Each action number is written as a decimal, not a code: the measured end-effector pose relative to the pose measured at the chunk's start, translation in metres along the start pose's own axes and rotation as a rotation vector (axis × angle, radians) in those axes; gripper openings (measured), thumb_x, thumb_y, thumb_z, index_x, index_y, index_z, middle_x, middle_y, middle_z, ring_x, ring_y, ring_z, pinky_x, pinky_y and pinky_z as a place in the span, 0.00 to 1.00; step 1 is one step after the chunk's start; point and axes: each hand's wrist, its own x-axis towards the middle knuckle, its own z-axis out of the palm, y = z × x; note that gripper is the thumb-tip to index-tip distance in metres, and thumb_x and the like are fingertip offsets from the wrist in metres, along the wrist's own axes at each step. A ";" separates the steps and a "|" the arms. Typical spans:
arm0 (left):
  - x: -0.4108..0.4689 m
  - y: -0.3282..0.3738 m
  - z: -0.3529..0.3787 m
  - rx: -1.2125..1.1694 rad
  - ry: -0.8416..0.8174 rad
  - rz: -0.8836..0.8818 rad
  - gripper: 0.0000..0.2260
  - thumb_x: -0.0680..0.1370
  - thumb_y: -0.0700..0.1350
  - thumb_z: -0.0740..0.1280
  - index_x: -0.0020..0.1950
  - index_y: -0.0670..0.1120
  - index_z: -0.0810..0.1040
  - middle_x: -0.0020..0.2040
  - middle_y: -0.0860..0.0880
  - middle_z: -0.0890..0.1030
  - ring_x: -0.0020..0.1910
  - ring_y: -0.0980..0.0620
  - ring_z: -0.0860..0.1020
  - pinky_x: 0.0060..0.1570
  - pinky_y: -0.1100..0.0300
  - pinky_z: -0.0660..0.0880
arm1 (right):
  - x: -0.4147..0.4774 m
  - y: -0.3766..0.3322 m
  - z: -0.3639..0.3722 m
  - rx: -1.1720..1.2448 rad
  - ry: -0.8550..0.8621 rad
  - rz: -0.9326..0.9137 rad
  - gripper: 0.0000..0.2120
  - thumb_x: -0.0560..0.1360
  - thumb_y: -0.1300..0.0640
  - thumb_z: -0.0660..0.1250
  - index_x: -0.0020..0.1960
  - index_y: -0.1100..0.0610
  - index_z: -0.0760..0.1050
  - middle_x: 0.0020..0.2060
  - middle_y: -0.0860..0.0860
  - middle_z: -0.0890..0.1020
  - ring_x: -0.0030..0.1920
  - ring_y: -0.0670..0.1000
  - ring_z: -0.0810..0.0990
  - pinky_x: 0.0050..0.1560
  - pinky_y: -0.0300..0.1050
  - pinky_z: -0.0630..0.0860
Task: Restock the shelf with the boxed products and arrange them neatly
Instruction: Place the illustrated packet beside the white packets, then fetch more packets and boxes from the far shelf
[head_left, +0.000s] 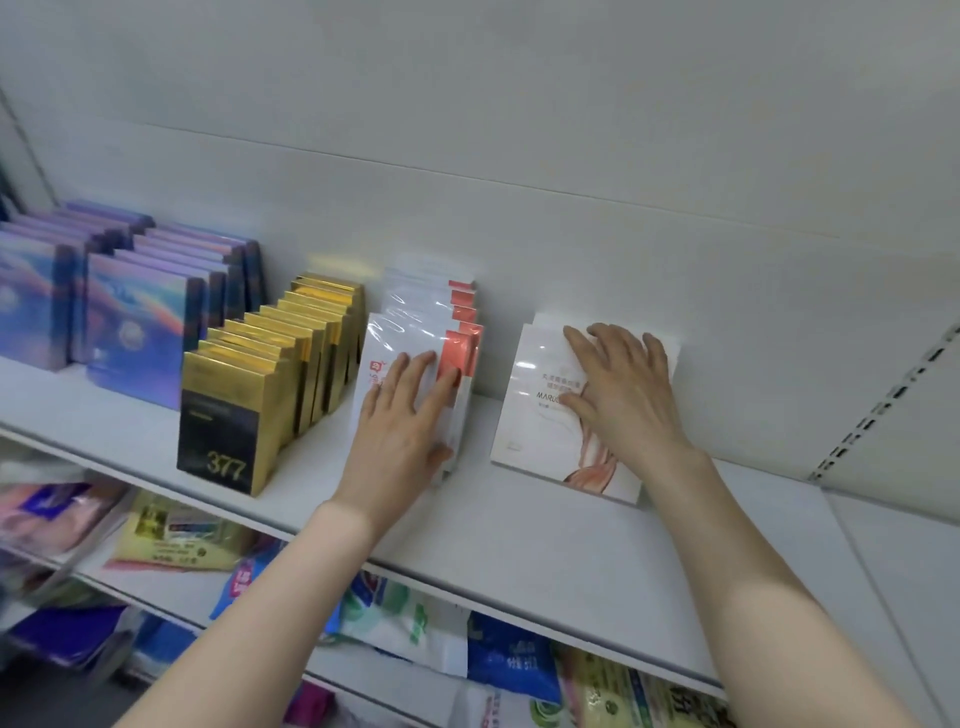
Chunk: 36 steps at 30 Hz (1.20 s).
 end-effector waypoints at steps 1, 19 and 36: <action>-0.001 0.001 -0.002 -0.002 0.006 0.000 0.39 0.72 0.45 0.73 0.78 0.49 0.57 0.78 0.44 0.57 0.78 0.42 0.52 0.73 0.41 0.60 | -0.006 -0.001 -0.004 0.015 0.014 0.016 0.34 0.72 0.49 0.73 0.74 0.56 0.66 0.67 0.58 0.72 0.69 0.60 0.69 0.72 0.61 0.57; -0.120 0.078 -0.006 -0.506 -0.115 0.205 0.16 0.79 0.49 0.65 0.66 0.51 0.74 0.62 0.51 0.77 0.60 0.50 0.74 0.57 0.56 0.71 | -0.287 -0.078 -0.066 0.206 0.019 0.667 0.20 0.80 0.51 0.63 0.70 0.56 0.72 0.61 0.55 0.78 0.60 0.57 0.75 0.60 0.52 0.71; -0.208 0.362 0.060 -0.682 -0.417 0.619 0.14 0.77 0.48 0.68 0.63 0.50 0.77 0.59 0.52 0.79 0.57 0.49 0.78 0.55 0.55 0.74 | -0.570 0.018 -0.144 0.067 0.007 1.239 0.19 0.81 0.50 0.61 0.69 0.55 0.73 0.62 0.52 0.78 0.62 0.54 0.76 0.60 0.49 0.71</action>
